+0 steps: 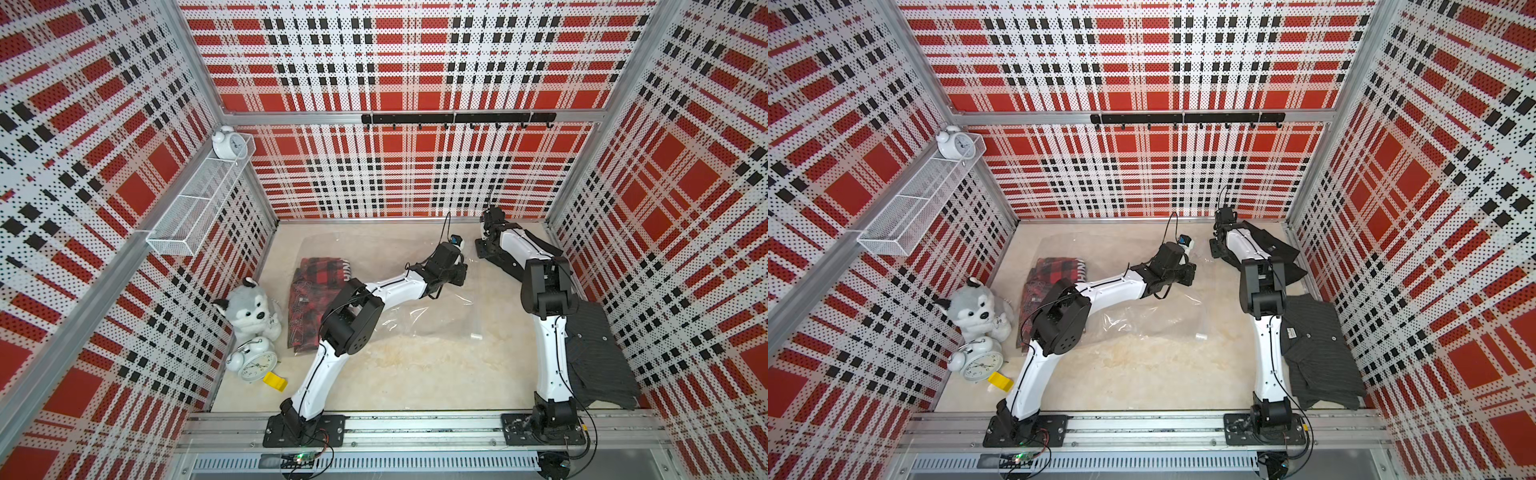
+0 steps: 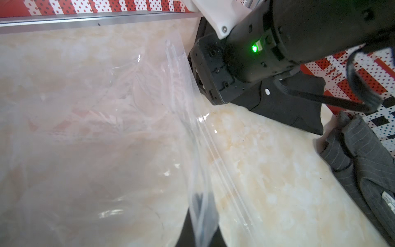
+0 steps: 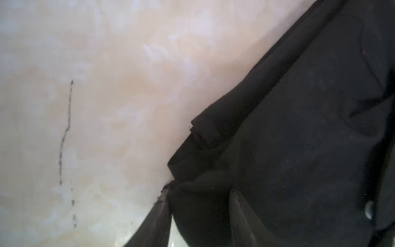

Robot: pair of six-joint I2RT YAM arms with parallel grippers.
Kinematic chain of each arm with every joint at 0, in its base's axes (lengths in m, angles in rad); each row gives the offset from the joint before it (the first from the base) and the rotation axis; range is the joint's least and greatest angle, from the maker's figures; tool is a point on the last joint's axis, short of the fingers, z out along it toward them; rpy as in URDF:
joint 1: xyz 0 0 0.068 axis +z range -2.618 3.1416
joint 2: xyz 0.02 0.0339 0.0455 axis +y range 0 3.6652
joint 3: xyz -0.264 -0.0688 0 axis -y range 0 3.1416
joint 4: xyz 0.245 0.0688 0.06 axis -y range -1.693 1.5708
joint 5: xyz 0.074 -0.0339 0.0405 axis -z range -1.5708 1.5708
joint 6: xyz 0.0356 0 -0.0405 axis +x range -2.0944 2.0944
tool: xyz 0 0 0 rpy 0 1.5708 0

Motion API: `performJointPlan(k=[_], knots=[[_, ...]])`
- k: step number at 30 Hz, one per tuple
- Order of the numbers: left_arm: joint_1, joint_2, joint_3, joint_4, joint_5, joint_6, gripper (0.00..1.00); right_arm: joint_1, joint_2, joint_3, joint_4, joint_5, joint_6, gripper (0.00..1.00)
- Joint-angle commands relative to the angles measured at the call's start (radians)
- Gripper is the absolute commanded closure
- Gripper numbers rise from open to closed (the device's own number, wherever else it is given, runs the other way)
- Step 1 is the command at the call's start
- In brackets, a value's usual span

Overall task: Place the folded shirt into the vacuum bag
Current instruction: Pick up the shirt from the center of the board.

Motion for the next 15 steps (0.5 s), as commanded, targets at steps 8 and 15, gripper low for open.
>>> performJointPlan(k=[8, 15], knots=[[0.002, -0.037, -0.034, -0.003, -0.017, -0.018, 1.00, -0.003, -0.040, -0.060, -0.021, -0.094, 0.048, 0.97], [0.019, -0.021, -0.052, 0.093, -0.017, -0.071, 1.00, -0.005, -0.182, -0.210, 0.048, -0.166, 0.097, 1.00]])
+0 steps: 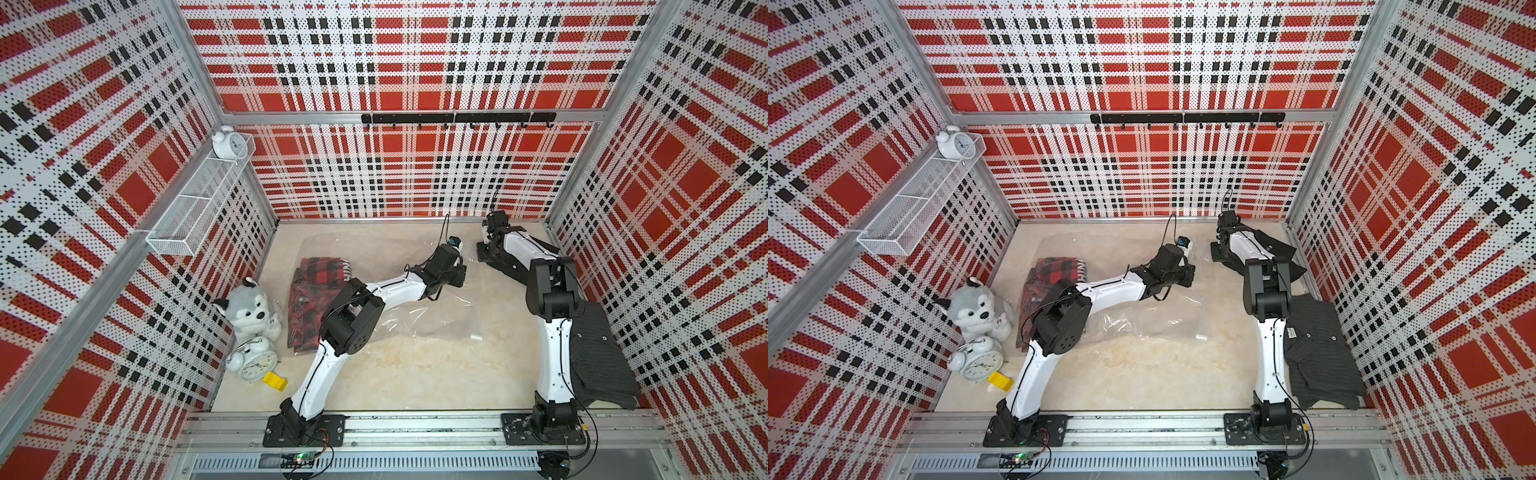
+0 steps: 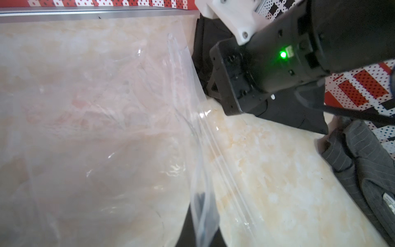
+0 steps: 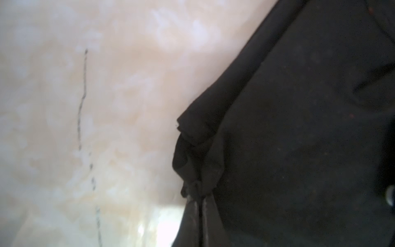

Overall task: Place the folded shirt into the vacuum bag
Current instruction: Pick up the shirt from the center of the board.

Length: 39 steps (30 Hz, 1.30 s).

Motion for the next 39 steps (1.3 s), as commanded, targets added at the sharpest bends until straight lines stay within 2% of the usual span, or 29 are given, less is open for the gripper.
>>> performJointPlan(k=[1, 13, 30, 36, 39], knots=[[0.014, -0.010, -0.013, 0.058, -0.001, -0.042, 1.00, -0.002, -0.096, -0.056, 0.013, -0.059, 0.041, 1.00], [0.034, 0.040, 0.017, 0.096, 0.001, -0.064, 1.00, -0.012, -0.334, -0.296, 0.061, -0.088, 0.081, 1.00], [-0.001, 0.155, 0.160, 0.040, 0.024, -0.058, 1.00, -0.015, -0.580, -0.512, 0.148, -0.190, 0.169, 1.00], [-0.009, 0.162, 0.179, 0.031, 0.024, -0.062, 1.00, -0.011, -0.587, -0.574, 0.231, -0.355, 0.218, 1.00], [-0.012, 0.149, 0.174, 0.029, 0.020, -0.063, 1.00, 0.013, -0.553, -0.583, 0.261, -0.382, 0.245, 1.00]])
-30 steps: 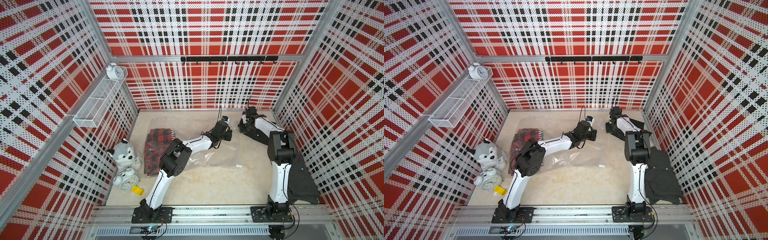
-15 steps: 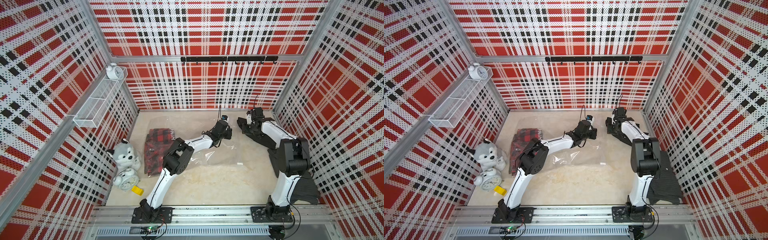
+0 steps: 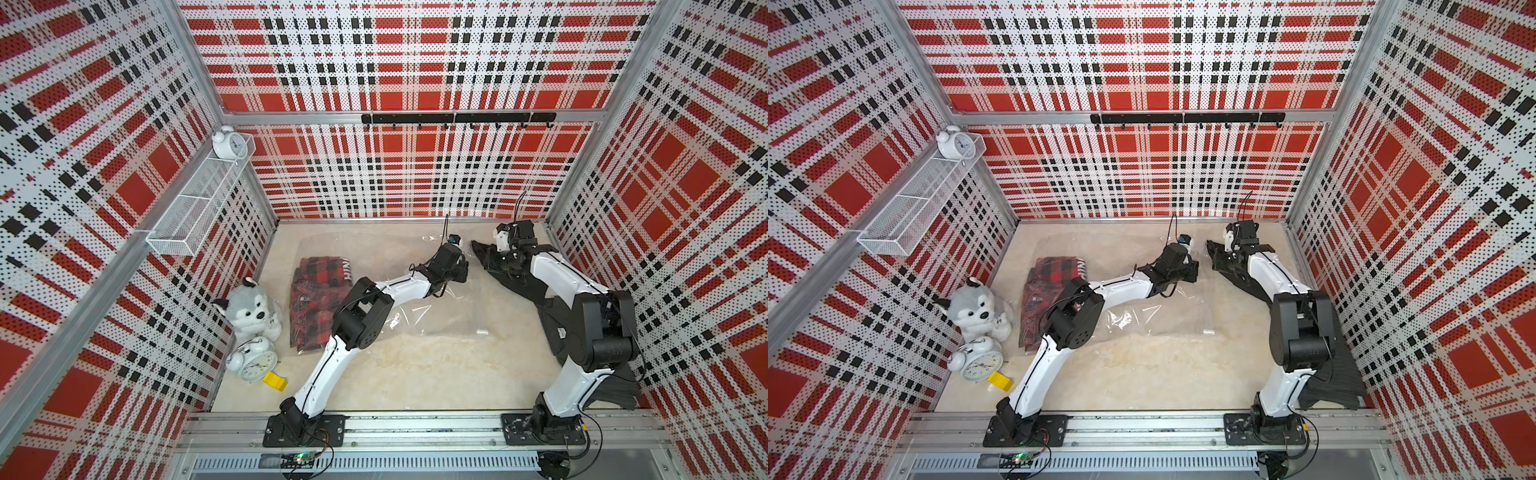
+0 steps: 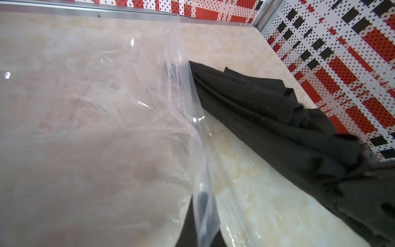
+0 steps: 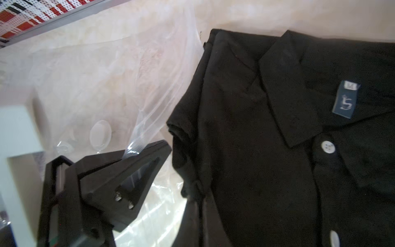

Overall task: Place the folded shirt into the vacuum bag
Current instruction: Pick up the shirt from the center of the board, then place the shirt in the vacuum bag.

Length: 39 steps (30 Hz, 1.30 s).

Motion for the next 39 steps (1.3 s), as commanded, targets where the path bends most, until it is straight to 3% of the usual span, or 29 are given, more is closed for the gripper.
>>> performJointPlan(k=[1, 12, 22, 24, 26, 30, 34, 39], knots=[[-0.014, -0.001, 0.022, -0.005, 0.015, -0.004, 1.00, 0.026, 0.033, -0.007, 0.078, -0.085, 0.048, 1.00], [-0.049, -0.127, -0.078, 0.024, 0.000, 0.000, 1.00, 0.086, 0.260, 0.085, 0.139, -0.112, 0.123, 1.00], [-0.051, -0.210, -0.185, 0.125, 0.003, -0.035, 1.00, 0.074, 0.332, 0.089, 0.206, -0.161, 0.155, 1.00], [-0.049, -0.202, -0.184, 0.130, 0.005, -0.035, 1.00, 0.067, 0.308, 0.061, 0.239, -0.195, 0.160, 0.87], [-0.046, -0.188, -0.180, 0.136, 0.006, -0.038, 1.00, 0.058, 0.263, 0.026, 0.257, -0.203, 0.162, 0.67], [-0.044, -0.145, -0.152, 0.137, 0.009, -0.042, 1.00, 0.014, 0.142, -0.082, 0.301, -0.211, 0.182, 0.43], [-0.044, -0.103, -0.109, 0.116, 0.008, -0.040, 1.00, -0.038, 0.014, -0.192, 0.306, -0.201, 0.174, 0.28], [-0.049, -0.079, -0.072, 0.096, -0.009, -0.033, 1.00, -0.092, -0.118, -0.302, 0.251, -0.162, 0.125, 0.21]])
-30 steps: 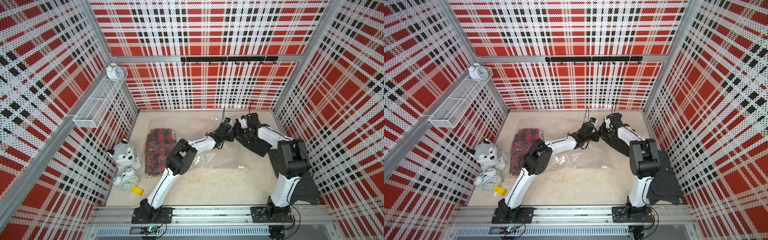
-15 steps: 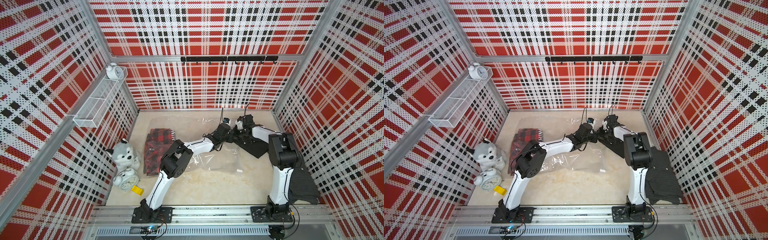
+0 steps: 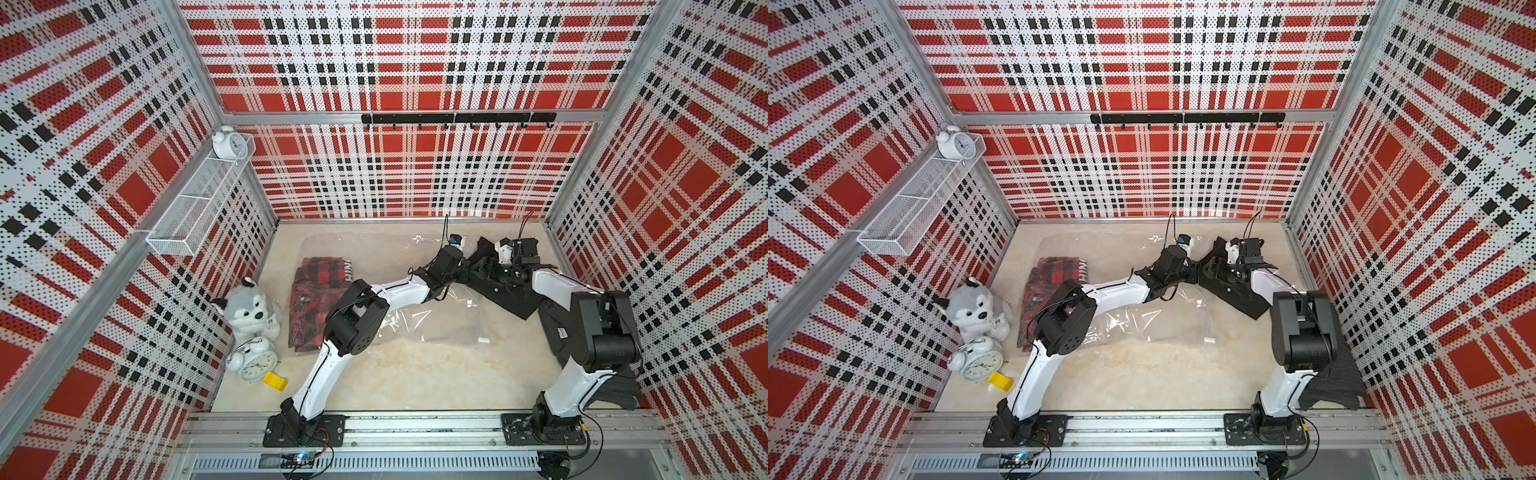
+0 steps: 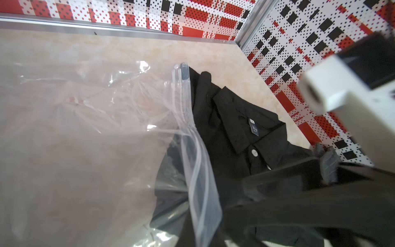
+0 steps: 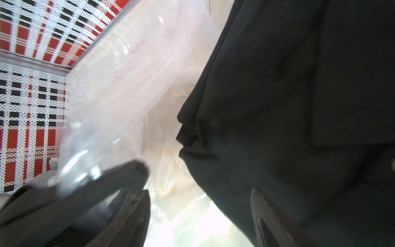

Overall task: Place the folded shirt into the vacuum bag
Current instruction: Place the shirt in the vacuum bag.

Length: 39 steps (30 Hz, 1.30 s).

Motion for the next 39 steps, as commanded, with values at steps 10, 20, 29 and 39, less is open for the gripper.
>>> performJointPlan(k=[10, 20, 29, 39], knots=[[-0.017, 0.070, 0.092, -0.023, -0.018, 0.024, 1.00, -0.105, -0.278, -0.289, -0.042, 0.333, -0.025, 0.19], [-0.005, 0.060, 0.072, -0.031, -0.046, 0.060, 1.00, -0.026, -0.170, -0.390, 0.089, 0.155, 0.033, 0.24], [0.018, -0.028, -0.057, -0.041, 0.016, 0.173, 1.00, 0.161, -0.267, -0.459, 0.105, 0.097, 0.085, 0.24], [0.041, -0.127, -0.215, 0.039, 0.147, 0.118, 1.00, 0.163, -0.469, -0.397, -0.188, 0.354, 0.006, 0.24]])
